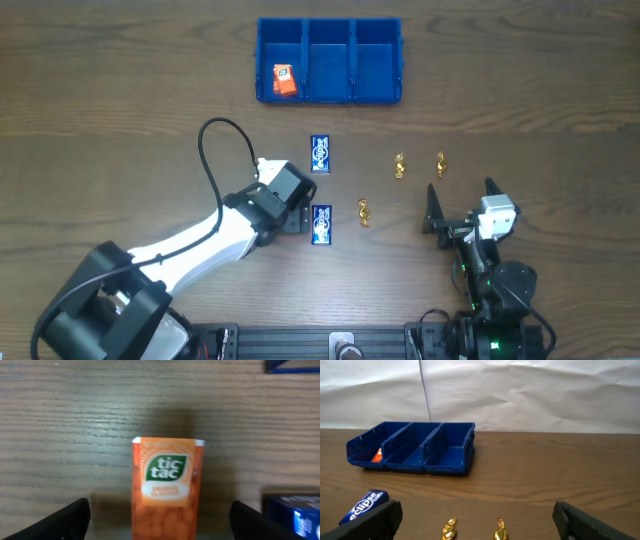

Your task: Sort Candies Into Trays

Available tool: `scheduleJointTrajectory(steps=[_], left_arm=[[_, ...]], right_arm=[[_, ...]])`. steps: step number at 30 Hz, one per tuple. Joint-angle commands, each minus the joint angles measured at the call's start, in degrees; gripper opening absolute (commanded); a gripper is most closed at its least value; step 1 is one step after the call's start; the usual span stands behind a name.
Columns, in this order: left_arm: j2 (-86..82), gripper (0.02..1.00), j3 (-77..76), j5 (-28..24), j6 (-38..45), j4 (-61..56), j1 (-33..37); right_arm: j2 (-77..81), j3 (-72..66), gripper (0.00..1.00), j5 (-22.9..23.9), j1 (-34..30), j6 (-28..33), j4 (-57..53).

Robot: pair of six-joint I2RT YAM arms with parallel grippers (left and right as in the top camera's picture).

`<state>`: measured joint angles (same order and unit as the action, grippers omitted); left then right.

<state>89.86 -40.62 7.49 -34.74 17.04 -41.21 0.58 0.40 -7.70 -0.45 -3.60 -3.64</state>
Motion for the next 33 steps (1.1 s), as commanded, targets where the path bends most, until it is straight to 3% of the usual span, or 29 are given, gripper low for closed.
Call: scheduleJointTrajectory(steps=[1,6,9,16,21,25,33], left_arm=[[2.16,0.794,-0.15,1.51,-0.39,-0.94,0.7],[2.99,0.535,-0.48,1.53,-0.37,-1.11,0.7],[3.06,0.448,-0.48,1.53,-0.37,-1.29,0.7],[2.89,0.417,-1.9,1.64,0.66,-1.38,0.7],[2.23,0.4,-13.27,5.84,5.22,5.35,1.7],[2.38,0.393,-27.52,8.11,11.67,9.62,5.64],[9.81,0.386,-47.5,5.92,18.56,9.75,14.93]], right_arm=[[-0.42,0.04,0.998,0.28,0.39,0.7,-0.5],[-0.42,0.04,0.998,0.28,0.39,0.7,-0.5],[-0.42,0.04,0.998,0.28,0.39,0.7,-0.5],[-0.42,0.04,0.998,0.28,0.39,0.7,-0.5],[-0.42,0.04,0.996,0.28,0.39,0.7,-0.5],[-0.42,0.04,1.0,0.28,0.39,0.7,-0.5],[-0.42,0.04,0.998,0.28,0.39,0.7,-0.5]])
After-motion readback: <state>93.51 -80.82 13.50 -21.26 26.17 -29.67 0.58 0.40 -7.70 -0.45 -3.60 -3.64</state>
